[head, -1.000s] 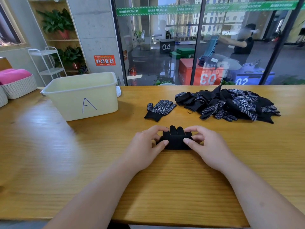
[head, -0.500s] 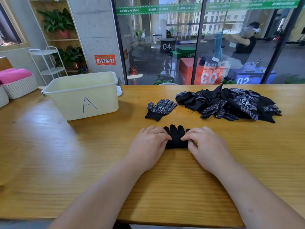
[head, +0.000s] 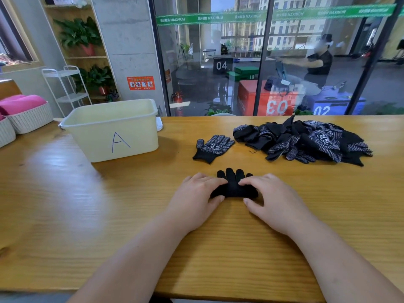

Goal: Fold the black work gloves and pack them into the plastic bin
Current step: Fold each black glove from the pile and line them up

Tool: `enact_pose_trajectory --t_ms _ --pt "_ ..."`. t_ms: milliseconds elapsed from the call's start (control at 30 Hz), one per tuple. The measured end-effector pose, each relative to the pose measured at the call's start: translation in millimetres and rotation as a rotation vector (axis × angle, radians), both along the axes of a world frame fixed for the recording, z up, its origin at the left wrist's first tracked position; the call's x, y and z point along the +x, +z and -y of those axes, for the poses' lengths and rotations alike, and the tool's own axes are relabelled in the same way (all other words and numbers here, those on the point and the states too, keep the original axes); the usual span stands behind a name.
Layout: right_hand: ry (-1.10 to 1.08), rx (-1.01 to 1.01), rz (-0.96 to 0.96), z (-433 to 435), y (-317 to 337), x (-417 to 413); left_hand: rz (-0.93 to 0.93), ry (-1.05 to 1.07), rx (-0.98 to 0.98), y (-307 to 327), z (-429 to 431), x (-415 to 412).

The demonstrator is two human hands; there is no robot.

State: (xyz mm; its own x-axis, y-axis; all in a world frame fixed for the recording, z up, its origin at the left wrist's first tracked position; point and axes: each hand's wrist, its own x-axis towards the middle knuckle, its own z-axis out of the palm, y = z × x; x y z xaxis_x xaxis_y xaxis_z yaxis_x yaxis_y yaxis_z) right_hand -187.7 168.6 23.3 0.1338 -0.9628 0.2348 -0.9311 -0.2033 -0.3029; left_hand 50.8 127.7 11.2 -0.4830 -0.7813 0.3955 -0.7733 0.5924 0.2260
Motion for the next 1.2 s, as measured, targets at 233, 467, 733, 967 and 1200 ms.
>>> enact_pose_trajectory --t_ms 233,467,733,967,1200 --pt "0.016 0.036 0.342 9 -11 -12 -0.337 0.044 0.305 -3 3 9" --pt "-0.062 0.012 0.513 12 -10 -7 -0.425 0.117 0.320 -2 8 3" --pt "-0.137 -0.097 0.504 17 -13 -3 -0.409 0.127 0.234 -4 11 2" --pt "-0.118 -0.100 0.528 21 -13 -2 -0.280 0.156 0.055 -3 11 -3" --pt "-0.024 -0.176 0.292 16 -21 -3 0.038 -0.108 0.075 -6 -9 -12"
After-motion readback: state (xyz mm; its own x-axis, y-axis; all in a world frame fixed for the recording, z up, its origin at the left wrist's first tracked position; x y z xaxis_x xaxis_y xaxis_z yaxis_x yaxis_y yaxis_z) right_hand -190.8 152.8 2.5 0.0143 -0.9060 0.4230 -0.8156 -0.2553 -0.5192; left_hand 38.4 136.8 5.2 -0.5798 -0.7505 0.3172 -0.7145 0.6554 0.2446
